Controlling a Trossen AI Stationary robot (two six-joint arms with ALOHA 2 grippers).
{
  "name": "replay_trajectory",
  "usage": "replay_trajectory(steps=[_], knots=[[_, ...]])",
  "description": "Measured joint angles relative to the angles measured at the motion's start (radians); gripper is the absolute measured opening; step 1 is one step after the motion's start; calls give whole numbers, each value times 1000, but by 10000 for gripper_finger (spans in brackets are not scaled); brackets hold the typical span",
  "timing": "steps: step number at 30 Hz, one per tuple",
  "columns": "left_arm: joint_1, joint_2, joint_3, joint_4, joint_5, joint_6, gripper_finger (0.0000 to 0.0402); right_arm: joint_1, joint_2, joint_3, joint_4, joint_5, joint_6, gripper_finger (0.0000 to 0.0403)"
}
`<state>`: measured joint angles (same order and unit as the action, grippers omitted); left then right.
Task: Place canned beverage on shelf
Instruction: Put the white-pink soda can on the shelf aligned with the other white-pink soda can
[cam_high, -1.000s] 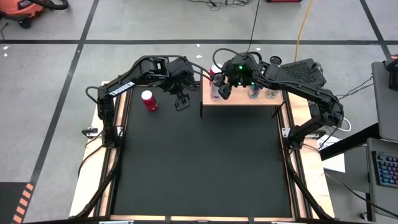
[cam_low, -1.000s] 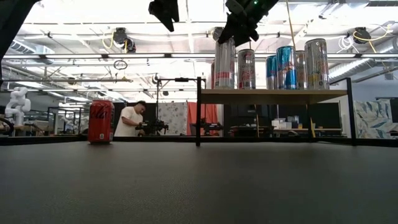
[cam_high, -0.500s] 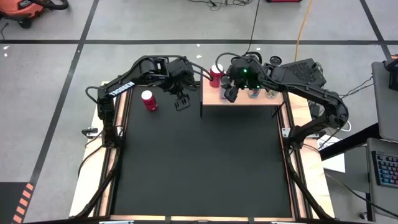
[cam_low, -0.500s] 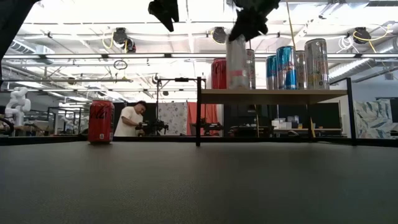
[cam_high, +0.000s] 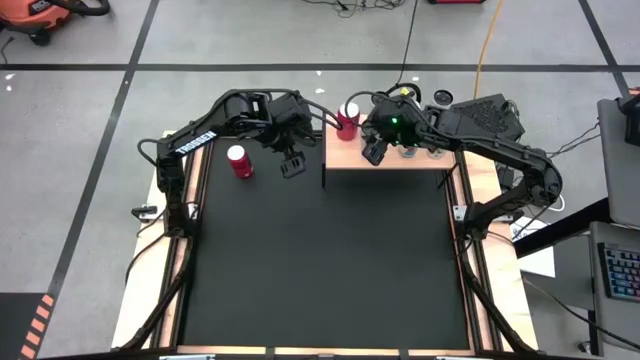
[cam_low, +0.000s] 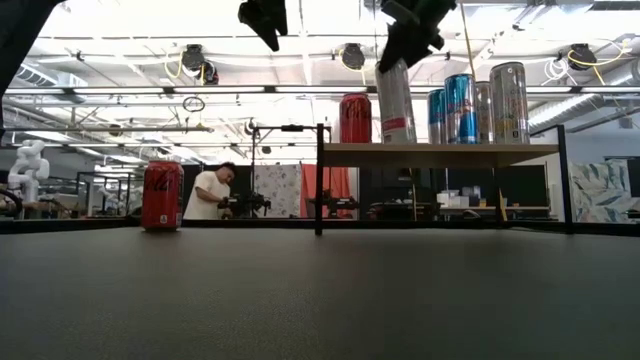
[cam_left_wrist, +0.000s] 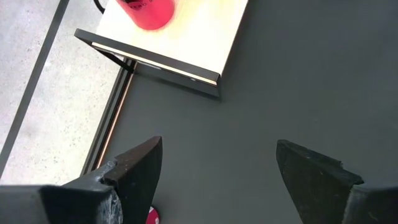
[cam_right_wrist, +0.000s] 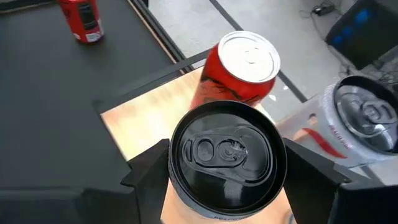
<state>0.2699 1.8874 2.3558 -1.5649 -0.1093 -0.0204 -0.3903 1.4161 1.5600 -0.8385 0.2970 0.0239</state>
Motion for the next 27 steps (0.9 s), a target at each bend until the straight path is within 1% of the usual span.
replay_trajectory(steps=[6,11,17,22,24,27], knots=[[0,0,0,-1,4,-4,311,0,-11,0,-11,-3,63,238],[0,0,0,-4,7,-4,311,0,-46,-1,-23,97,88,238],[-3,0,0,-5,7,-3,311,0,-101,-1,-6,98,158,238],[-4,0,0,-6,8,-24,311,0,-109,-1,-25,101,228,238],[-4,0,0,-6,8,-26,311,1,-107,-1,-43,135,251,238],[-4,0,0,-6,8,-26,311,15,-106,-1,-60,225,282,238]])
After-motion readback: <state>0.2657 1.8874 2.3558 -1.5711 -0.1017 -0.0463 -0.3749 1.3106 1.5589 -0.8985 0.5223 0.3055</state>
